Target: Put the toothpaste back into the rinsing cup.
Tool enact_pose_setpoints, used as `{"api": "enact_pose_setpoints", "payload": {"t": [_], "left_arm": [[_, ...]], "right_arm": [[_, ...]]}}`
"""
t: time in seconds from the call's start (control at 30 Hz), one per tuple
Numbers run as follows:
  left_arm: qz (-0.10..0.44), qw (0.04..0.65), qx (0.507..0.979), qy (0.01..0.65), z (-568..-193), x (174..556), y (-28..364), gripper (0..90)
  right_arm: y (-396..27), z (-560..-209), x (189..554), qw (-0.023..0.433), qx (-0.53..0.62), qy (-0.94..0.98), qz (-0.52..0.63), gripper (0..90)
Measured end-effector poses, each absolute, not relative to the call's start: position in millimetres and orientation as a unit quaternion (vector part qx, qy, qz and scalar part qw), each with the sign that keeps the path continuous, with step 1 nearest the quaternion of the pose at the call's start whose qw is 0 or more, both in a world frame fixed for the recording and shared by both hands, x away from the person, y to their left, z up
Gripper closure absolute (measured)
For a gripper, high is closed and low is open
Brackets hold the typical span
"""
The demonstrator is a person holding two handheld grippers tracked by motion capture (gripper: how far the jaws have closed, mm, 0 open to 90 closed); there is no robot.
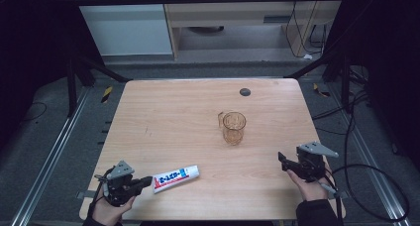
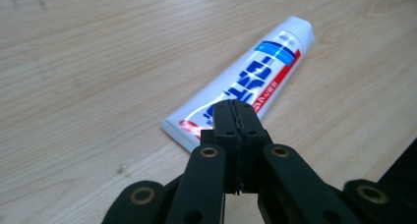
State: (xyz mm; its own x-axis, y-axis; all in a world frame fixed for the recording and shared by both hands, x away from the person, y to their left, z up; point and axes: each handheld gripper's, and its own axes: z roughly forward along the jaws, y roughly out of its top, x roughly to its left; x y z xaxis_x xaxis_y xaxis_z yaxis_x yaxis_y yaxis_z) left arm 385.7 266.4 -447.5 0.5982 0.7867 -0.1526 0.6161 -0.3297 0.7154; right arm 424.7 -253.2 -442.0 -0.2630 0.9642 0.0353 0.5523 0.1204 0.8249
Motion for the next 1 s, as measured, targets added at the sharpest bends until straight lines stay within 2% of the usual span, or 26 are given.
{"api": "enact_pose_setpoints", "payload": {"t": [0.57,1.0], "left_arm": [[0.077,0.333,0.846,0.409,-470.1,388.5,234.1,89.5],[0.087,0.312,0.849,0.417,-477.3,397.3,229.9,89.6]], "right_arm": [[-248.7,-449.4,429.1,0.267,0.538,0.711,0.365,26.8],[-249.2,-450.3,430.9,0.258,0.535,0.714,0.371,25.1]]}}
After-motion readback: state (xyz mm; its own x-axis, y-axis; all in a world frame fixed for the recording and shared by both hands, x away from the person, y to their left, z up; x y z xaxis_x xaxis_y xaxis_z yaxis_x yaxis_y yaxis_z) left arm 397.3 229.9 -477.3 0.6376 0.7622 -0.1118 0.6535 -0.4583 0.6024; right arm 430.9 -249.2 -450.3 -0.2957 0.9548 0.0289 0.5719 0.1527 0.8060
